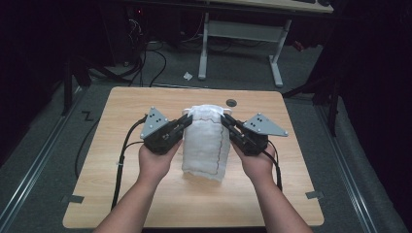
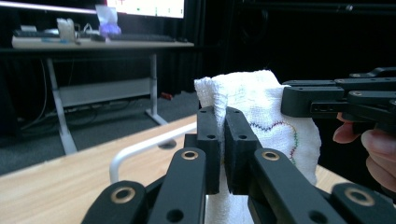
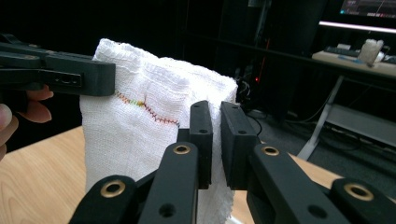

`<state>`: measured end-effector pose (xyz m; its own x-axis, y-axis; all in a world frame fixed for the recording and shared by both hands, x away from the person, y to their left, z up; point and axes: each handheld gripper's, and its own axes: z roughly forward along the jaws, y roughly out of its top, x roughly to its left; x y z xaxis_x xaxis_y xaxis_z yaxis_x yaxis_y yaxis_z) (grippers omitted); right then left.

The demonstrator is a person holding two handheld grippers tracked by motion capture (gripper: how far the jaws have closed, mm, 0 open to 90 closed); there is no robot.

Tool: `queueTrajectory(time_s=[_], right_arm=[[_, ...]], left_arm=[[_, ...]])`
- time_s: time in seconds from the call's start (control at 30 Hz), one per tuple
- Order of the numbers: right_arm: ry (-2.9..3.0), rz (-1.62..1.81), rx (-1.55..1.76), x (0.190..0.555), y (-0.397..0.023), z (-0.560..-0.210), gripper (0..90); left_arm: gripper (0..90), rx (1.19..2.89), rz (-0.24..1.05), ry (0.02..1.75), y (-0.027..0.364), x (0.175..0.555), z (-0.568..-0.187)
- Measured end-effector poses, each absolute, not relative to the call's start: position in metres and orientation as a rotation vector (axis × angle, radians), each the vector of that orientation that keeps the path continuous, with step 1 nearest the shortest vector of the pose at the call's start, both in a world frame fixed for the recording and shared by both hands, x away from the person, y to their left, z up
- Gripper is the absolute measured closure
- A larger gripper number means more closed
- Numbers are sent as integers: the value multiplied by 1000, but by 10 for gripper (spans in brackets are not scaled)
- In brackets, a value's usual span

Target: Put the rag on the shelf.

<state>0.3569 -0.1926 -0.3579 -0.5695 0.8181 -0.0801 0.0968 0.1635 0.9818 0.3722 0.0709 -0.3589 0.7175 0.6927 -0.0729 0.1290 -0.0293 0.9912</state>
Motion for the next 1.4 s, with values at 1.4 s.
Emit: queueTrajectory(time_s=[1.4], right_arm=[[1678,1467,900,417,-198,-292,841]], left_arm=[[865,1532,618,621,60,436,-301]])
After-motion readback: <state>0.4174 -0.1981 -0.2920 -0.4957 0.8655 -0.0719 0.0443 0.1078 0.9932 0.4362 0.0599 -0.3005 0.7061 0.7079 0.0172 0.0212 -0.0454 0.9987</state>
